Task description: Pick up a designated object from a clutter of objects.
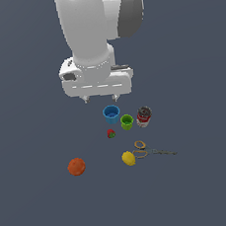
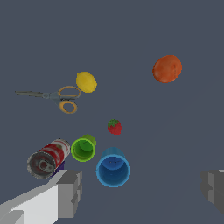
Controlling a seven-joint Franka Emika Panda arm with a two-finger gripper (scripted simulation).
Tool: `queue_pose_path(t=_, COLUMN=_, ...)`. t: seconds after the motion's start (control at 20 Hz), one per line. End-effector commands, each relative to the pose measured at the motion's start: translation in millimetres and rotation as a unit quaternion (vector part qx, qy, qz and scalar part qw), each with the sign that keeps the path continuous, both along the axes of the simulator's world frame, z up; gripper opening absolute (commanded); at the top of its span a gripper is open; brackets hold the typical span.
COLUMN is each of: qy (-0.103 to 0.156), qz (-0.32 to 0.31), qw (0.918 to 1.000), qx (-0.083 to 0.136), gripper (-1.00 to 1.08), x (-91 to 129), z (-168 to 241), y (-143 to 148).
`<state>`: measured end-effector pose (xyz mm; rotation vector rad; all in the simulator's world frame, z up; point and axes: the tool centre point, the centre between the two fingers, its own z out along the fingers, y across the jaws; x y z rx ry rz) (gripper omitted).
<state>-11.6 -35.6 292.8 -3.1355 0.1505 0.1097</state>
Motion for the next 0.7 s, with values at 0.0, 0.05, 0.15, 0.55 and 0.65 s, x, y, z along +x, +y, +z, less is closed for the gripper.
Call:
queue_pose_path(t=0.0, qy=0.0, qz=0.0, qw=1.0, qx=0.0, gripper=1.0, x=0.0, z=0.0, y=0.0)
queue_pose_path(t=0.05, qy=0.0, qz=0.0, qw=1.0, qx=0.0, gripper=1.0, x=0.0, z=0.0, y=-0.4)
queue_pose_path(t=0.15, qy=0.0, qz=0.002, qw=1.0, qx=-0.002, gripper=1.0, x=-0.3, z=0.2, y=-3.3)
queue_pose_path(t=0.55, qy=-0.001, qz=0.008, qw=0.9999, qx=-0.013, gripper=1.0, x=-0.9, z=0.6, y=-18.6)
queue_pose_path(t=0.65, qy=-0.001, qz=0.009, qw=0.9999, qx=-0.013, gripper=1.0, x=-1.5, z=1.0, y=-17.8)
